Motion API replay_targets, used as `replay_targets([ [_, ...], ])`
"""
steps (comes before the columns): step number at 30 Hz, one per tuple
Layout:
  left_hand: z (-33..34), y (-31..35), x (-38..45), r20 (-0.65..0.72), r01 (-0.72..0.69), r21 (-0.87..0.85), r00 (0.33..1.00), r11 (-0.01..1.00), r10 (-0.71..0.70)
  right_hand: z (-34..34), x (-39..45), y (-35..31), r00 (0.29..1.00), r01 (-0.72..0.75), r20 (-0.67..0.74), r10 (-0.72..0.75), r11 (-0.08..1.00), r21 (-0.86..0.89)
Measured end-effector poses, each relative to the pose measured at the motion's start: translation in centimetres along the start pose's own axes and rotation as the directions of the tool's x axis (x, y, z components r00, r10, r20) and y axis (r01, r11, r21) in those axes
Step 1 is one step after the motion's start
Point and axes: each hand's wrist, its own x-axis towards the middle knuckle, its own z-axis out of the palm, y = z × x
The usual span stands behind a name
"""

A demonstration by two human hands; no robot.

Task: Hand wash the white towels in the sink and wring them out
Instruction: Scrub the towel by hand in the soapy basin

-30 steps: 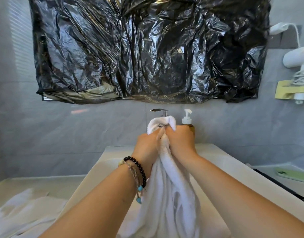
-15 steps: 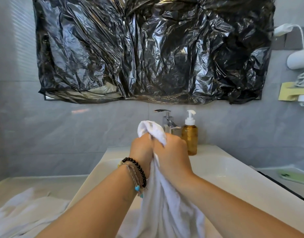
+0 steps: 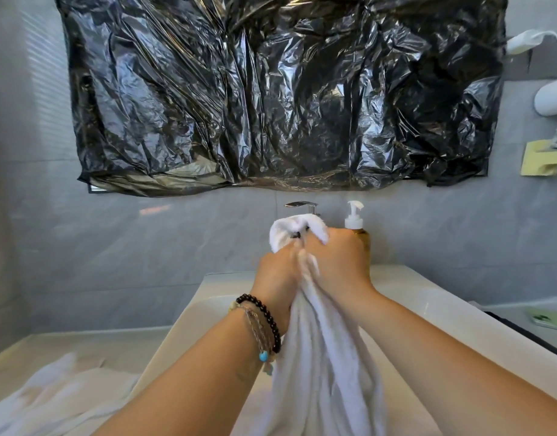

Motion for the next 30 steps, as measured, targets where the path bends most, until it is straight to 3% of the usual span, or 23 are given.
replay_targets([
  [2,0.7,0.1,-0.3,0.013,-0.044,-0.051,0.999,0.998,0.044,-0.5,1.1,1.9,0.999,-0.032,-0.041,0.032,0.999,0.006],
  [6,-0.2,0.9,0.5,-0.183,-0.158,-0.002,0.971,0.987,0.155,1.5,-1.6,-0.8,0.992,0.034,-0.129,-0.012,0.984,0.172],
  [8,-0.6,0.6,0.6,-0.214,-0.128,-0.012,0.969,0.992,0.123,1.7,-1.8,-2.3,0.989,0.066,-0.146,-0.038,0.978,0.197],
  [10,-0.2,0.1,-0.1,-0.096,-0.048,0.038,0.994,0.998,0.051,1.0,-0.5,-1.9,0.988,0.047,-0.149,-0.030,0.993,0.113],
  [12,0.9,-0.6,-0.6,0.035,0.000,0.007,0.999,1.000,0.000,0.6,1.7,0.8,0.989,-0.078,-0.121,0.089,0.993,0.093],
  [14,1.1,-0.5,-0.5,0.061,-0.054,0.038,0.997,0.998,0.052,0.7,2.0,2.0,0.966,-0.227,-0.105,0.238,0.969,0.100],
  [16,0.3,0.0,0.3,-0.063,-0.110,0.145,0.991,0.983,0.120,1.2,0.1,0.9,0.986,-0.146,-0.074,0.152,0.985,0.089],
  [18,-0.9,0.4,0.9,-0.183,-0.067,0.046,0.980,0.997,0.074,1.4,-2.1,-1.6,1.000,-0.005,-0.023,0.009,0.988,0.152],
  [21,-0.8,-0.1,0.0,-0.042,-0.021,-0.020,0.999,1.000,0.020,1.2,-0.6,-1.4,0.992,0.025,-0.129,-0.009,0.992,0.127],
  [24,1.2,-0.5,-0.9,0.111,-0.015,0.002,0.994,1.000,0.015,0.7,2.3,3.2,0.983,-0.161,-0.069,0.171,0.979,0.128],
  [27,0.8,-0.2,0.7,-0.045,0.009,0.074,0.999,0.997,-0.006,0.7,-0.3,2.4,0.994,-0.086,-0.052,0.091,0.991,0.104],
  [30,-1.1,-0.3,1.2,-0.147,0.102,0.004,0.984,0.995,-0.100,1.3,-2.4,-1.8,0.996,0.063,-0.073,-0.056,0.993,0.104],
])
